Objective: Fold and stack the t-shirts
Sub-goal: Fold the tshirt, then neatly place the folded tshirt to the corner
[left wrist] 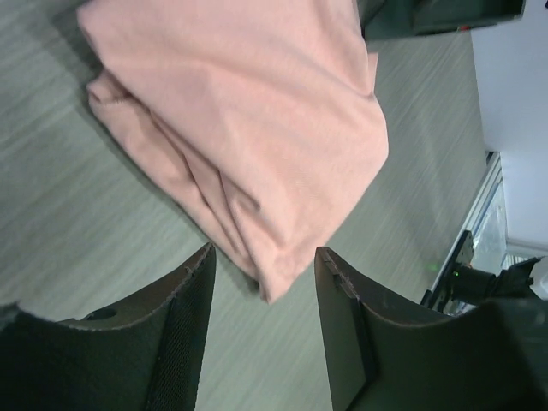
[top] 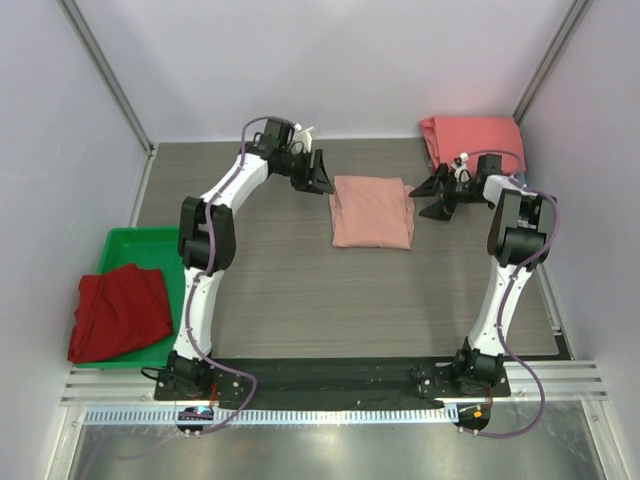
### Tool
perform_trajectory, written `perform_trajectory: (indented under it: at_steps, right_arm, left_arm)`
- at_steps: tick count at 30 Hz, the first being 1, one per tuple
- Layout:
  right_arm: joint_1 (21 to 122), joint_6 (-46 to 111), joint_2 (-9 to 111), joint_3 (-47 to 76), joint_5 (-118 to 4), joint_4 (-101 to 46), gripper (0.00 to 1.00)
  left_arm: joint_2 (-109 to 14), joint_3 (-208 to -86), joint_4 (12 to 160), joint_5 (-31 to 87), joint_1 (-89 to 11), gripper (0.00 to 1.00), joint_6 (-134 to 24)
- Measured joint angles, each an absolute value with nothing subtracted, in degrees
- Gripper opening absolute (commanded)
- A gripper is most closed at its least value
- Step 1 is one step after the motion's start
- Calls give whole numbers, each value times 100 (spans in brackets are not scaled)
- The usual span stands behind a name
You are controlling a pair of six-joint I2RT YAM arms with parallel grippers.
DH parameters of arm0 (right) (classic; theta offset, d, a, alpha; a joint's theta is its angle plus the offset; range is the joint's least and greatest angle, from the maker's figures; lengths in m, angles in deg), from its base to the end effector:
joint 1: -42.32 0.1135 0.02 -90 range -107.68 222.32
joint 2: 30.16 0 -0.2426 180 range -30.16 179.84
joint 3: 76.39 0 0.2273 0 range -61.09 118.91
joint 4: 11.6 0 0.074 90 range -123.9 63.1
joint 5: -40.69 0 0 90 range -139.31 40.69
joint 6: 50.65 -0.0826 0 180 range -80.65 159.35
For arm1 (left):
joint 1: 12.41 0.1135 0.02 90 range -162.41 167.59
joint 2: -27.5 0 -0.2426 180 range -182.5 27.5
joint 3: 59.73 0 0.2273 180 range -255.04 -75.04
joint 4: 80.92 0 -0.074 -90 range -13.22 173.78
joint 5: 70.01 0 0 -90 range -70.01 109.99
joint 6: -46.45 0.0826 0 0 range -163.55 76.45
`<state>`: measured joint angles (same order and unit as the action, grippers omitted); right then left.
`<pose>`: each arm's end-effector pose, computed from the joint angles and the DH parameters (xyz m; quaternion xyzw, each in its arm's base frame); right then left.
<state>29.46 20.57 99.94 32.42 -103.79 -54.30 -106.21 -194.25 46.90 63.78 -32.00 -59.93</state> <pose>0.4454 -0.0327 0.1069 0.1371 0.8616 0.4557 0.1768 0.4503 -0.2209 0.1877 0.1478 0.8718 -0.4295 0.1832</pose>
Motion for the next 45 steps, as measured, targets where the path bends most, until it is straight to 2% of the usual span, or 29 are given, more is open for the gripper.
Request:
perform_trajectory:
  at_steps: [5, 15, 35, 45]
  right_arm:
    - [3007, 1877, 9997, 3019, -10704, -5211, 87]
    - [3035, 1788, 9992, 2834, -10811, -4975, 83]
    - [3792, 1495, 9855, 2753, -10212, -4820, 78]
    - [3969, 1418, 9957, 2967, -9933, -4851, 66]
  left_arm:
    - [-11108, -19860, 4945, 6486, -3216, 50, -6098]
    - [-11594, -19784, 4974, 6542, -3216, 48, -6141]
    - [-11882, -19631, 5227, 7001, -3222, 46, -6423]
    - [-11915, -19629, 5335, 7060, -3332, 45, -6474]
